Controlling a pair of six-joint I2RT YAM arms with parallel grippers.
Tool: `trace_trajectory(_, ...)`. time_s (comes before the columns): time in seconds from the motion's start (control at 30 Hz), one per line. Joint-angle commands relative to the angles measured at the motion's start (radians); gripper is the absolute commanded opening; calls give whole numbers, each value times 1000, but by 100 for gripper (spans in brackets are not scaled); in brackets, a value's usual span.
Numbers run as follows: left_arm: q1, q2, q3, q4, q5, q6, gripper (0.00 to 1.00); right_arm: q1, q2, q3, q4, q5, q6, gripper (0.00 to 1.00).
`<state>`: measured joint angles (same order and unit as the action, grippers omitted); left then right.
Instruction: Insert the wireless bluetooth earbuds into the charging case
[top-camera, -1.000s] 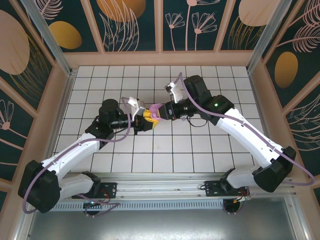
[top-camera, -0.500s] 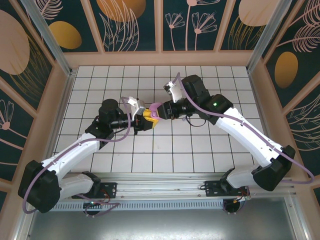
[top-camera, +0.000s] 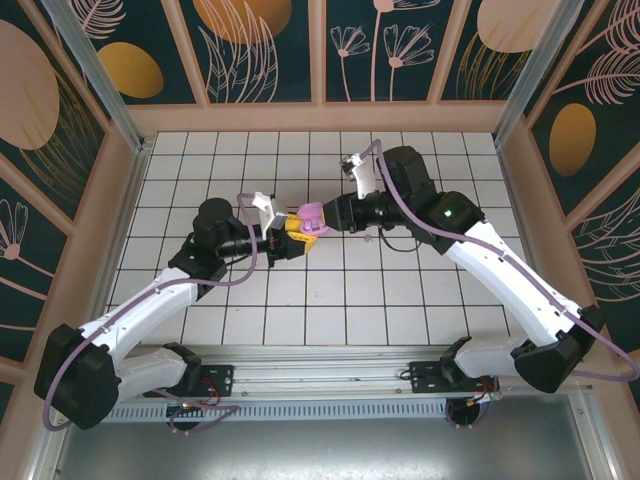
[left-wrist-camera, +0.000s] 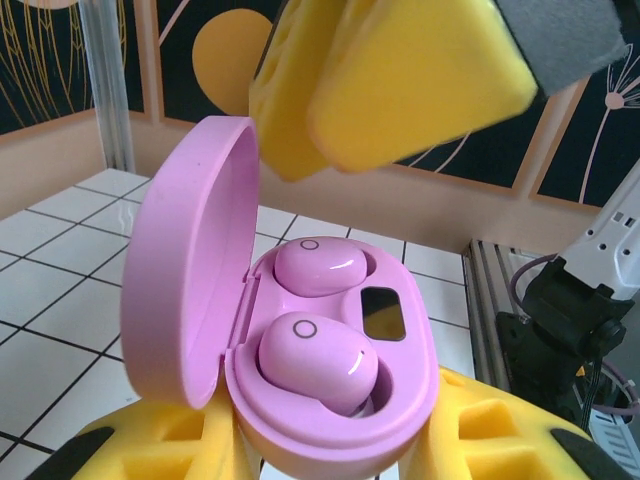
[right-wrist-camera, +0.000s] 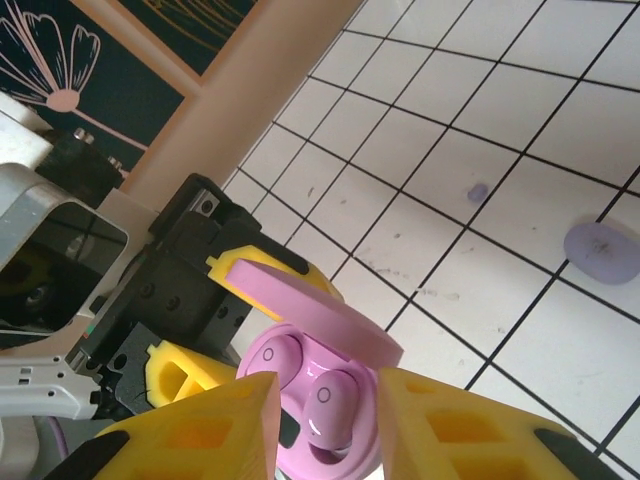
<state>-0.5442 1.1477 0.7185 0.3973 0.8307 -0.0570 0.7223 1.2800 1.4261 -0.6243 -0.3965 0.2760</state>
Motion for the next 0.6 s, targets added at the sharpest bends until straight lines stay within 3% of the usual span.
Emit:
trace_trajectory(0.0, -4, -23, -11, 39, 22, -5, 0, -7, -30, 16, 38, -10, 21, 31)
trace_trajectory(0.3, -4, -35, -17, 5, 12, 43, 0, -26, -93, 5, 94, -14, 51, 30)
trace_trajectory(0.57, -4, -37, -2, -45, 17, 85, 0, -29, 21, 29, 139, -44, 80, 30)
